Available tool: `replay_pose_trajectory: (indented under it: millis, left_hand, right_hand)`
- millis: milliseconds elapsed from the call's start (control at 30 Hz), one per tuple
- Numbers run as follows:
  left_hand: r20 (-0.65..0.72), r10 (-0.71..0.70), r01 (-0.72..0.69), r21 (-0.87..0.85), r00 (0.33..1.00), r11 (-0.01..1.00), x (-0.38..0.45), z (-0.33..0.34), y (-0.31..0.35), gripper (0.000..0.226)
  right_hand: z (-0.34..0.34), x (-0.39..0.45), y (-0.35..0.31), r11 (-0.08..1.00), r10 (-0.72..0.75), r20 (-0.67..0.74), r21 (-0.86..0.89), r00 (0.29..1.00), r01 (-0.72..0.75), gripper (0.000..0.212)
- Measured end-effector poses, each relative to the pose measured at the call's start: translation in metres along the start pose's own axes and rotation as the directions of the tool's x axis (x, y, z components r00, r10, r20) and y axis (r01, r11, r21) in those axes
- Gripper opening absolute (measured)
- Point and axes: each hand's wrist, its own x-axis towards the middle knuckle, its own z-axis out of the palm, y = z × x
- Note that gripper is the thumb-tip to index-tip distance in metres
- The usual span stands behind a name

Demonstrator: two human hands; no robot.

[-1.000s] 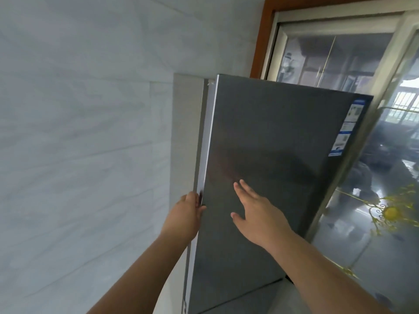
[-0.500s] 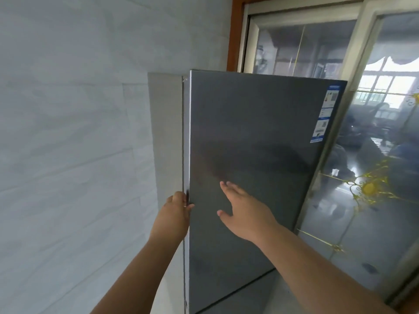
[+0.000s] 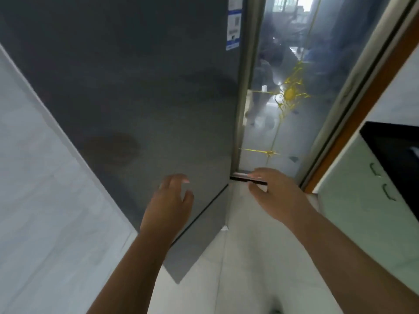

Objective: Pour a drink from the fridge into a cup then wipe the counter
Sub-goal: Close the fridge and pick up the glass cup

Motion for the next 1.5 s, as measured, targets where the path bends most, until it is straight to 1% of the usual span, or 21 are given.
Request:
replay_pose_trajectory:
  millis: [67,133,200,233,267,333,400,567,667,833,1000,1133,1267,1433,1500]
  left_hand:
    - [0.093,0.037,-0.039,0.018,0.995,0.999,0.011,0.029,0.013,0.024]
    - [0.167,0.081,-0.086,0.027,0.983,0.996,0.021,0.063,0.036,0.026]
    - [0.267,0.147,-0.156,0.014,0.952,0.988,0.028,0.1,0.065,0.036]
    - [0.315,0.176,-0.187,0.004,0.933,0.982,0.031,0.117,0.081,0.037]
    - [0.353,0.21,-0.223,-0.004,0.912,0.975,0.033,0.132,0.098,0.034]
    - [0.392,0.308,-0.326,-0.022,0.867,0.945,0.037,0.16,0.132,0.027]
    - [0.431,0.384,-0.404,-0.048,0.817,0.914,0.042,0.183,0.172,0.025]
    - [0.513,0.476,-0.535,-0.039,0.714,0.844,0.055,0.237,0.26,0.025]
    - [0.551,0.506,-0.588,-0.036,0.663,0.808,0.061,0.261,0.297,0.024]
    - [0.548,0.551,-0.659,0.002,0.63,0.752,0.078,0.298,0.344,0.026]
    - [0.548,0.565,-0.66,-0.031,0.616,0.75,0.098,0.327,0.386,0.027]
    - [0.559,0.57,-0.657,-0.06,0.601,0.752,0.124,0.355,0.412,0.028]
    - [0.582,0.602,-0.679,-0.112,0.547,0.725,0.16,0.39,0.431,0.032]
    - [0.584,0.626,-0.677,-0.17,0.516,0.716,0.229,0.437,0.455,0.033]
    - [0.59,0.642,-0.681,-0.202,0.489,0.704,0.262,0.453,0.467,0.032]
  right_hand:
    - [-0.01,-0.013,0.035,0.993,0.118,-0.004,-0.012,0.993,-0.118,0.033]
    - [-0.023,-0.029,0.073,0.972,0.236,-0.031,-0.012,0.971,-0.236,0.032]
    - [-0.038,-0.046,0.113,0.942,0.336,-0.091,0.016,0.937,-0.336,0.03]
    - [-0.047,-0.055,0.132,0.922,0.386,-0.12,0.028,0.915,-0.385,0.029]
    - [-0.056,-0.064,0.151,0.902,0.43,-0.149,0.036,0.89,-0.43,0.028]
    - [-0.073,-0.08,0.187,0.858,0.511,-0.201,0.063,0.836,-0.509,0.029]
    - [-0.089,-0.093,0.22,0.815,0.577,-0.233,0.112,0.782,-0.568,0.03]
    - [-0.113,-0.108,0.289,0.714,0.699,-0.227,0.181,0.678,-0.676,0.031]
    - [-0.122,-0.101,0.32,0.704,0.71,-0.224,0.218,0.668,-0.676,0.03]
    - [-0.152,-0.076,0.359,0.756,0.653,-0.257,0.172,0.712,-0.631,0.028]
    - [-0.19,-0.056,0.389,0.768,0.639,-0.253,0.157,0.727,-0.621,0.035]
    - [-0.205,-0.039,0.415,0.74,0.672,-0.222,0.171,0.706,-0.651,0.037]
    - [-0.211,-0.008,0.443,0.709,0.705,-0.209,0.166,0.678,-0.686,0.039]
    - [-0.218,0.053,0.478,0.672,0.739,-0.205,0.149,0.642,-0.726,0.037]
    - [-0.225,0.084,0.489,0.654,0.753,-0.223,0.161,0.619,-0.739,0.037]
